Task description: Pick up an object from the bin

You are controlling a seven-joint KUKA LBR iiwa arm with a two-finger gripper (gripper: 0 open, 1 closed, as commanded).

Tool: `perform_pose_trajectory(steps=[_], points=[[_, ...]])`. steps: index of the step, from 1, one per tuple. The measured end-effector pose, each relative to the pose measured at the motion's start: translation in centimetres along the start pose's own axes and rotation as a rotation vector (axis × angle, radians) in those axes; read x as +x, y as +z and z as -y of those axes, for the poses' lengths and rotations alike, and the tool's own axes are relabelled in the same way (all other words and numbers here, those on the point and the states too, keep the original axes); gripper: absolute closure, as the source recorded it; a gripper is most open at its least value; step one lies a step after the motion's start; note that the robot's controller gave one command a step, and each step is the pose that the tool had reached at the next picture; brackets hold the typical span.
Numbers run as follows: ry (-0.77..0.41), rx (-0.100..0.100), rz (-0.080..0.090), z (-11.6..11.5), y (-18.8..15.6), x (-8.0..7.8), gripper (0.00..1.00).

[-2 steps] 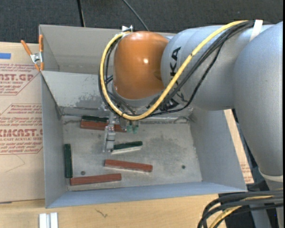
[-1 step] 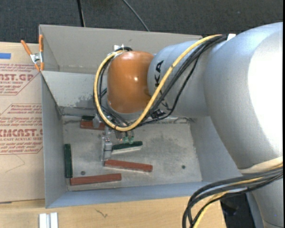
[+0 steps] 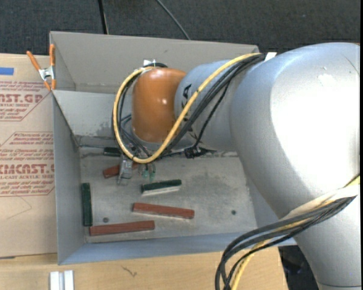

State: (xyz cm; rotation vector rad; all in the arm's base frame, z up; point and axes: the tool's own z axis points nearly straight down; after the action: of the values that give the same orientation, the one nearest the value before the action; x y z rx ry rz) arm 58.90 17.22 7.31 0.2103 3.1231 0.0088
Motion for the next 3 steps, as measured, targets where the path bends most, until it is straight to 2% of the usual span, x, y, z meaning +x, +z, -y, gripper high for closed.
perform_pose_trajectory(steps=[1,2,3], points=[[0.000,0.000,0.000,0.0,0.0,0.0,1.00],[-0.329,0.001,-0.005,-2.4,0.1,3.9,1.00],[-0.329,0.000,-0.005,-2.4,0.1,3.9,1.00]])
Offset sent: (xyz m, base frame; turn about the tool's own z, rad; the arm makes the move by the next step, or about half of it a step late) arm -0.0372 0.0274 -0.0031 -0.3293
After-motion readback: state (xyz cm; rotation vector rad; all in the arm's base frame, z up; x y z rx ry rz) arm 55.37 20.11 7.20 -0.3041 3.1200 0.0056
